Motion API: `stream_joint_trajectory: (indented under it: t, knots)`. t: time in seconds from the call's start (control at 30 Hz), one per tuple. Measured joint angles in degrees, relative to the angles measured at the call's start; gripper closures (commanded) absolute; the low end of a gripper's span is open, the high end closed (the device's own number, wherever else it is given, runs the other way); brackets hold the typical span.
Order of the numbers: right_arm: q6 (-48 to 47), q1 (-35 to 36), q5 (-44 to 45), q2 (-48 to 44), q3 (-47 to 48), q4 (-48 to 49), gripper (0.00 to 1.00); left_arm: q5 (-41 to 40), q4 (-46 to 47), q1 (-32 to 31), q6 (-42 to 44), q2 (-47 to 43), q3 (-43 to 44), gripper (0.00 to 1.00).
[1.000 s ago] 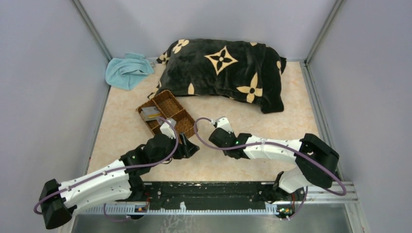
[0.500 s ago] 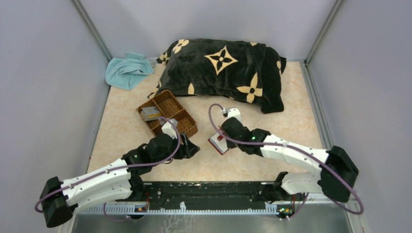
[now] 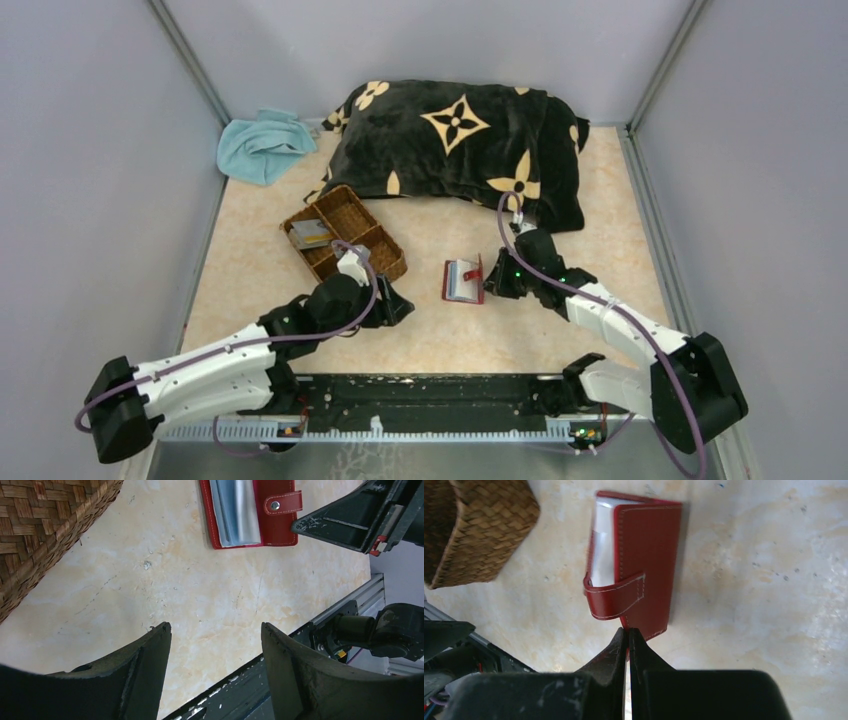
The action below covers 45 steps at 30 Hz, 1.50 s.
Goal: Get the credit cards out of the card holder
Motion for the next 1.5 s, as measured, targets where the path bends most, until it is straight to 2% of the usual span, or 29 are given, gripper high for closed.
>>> stream_joint_trajectory:
  t: [0.17, 0.43, 0.63, 0.83, 1.07, 1.3, 1.5]
  knots:
    - [0.5, -3.3, -1.4, 0.8, -2.4, 2.0, 1.00, 0.2, 1.3, 0.0, 0.0, 2.0, 0.0, 0.28]
    - [-1.6, -3.7, 6.3, -0.2, -2.9, 0.8, 1.00, 1.1, 7.8, -0.9, 0.5, 11.5, 1.2, 0.28]
    - [-2.3, -4.2, 9.9, -0.3, -4.6, -0.6, 1.00, 1.1, 14.0, -2.8, 3.1, 27.6, 11.0, 0.28]
    - [-3.1, -4.6, 10.8, 0.5, -5.0, -0.5, 1.00, 0.7, 17.6, -2.1, 7.1, 39.6, 21.2, 0.28]
    - [-3.6, -6.0, 10.4, 1.6, -6.8, 0.9, 1.00, 4.3, 20.5, 1.7, 9.9, 47.1, 26.2, 0.30]
    - [-4.9, -8.6, 8.6, 2.4, -7.3, 1.9, 1.00, 7.8, 20.4, 2.7, 11.3, 55.4, 31.6, 0.32]
    - [-6.0, -11.5, 5.9, 5.1, -7.1, 4.1, 1.00, 12.2, 20.9, 3.0, 11.5, 57.9, 34.2, 0.36]
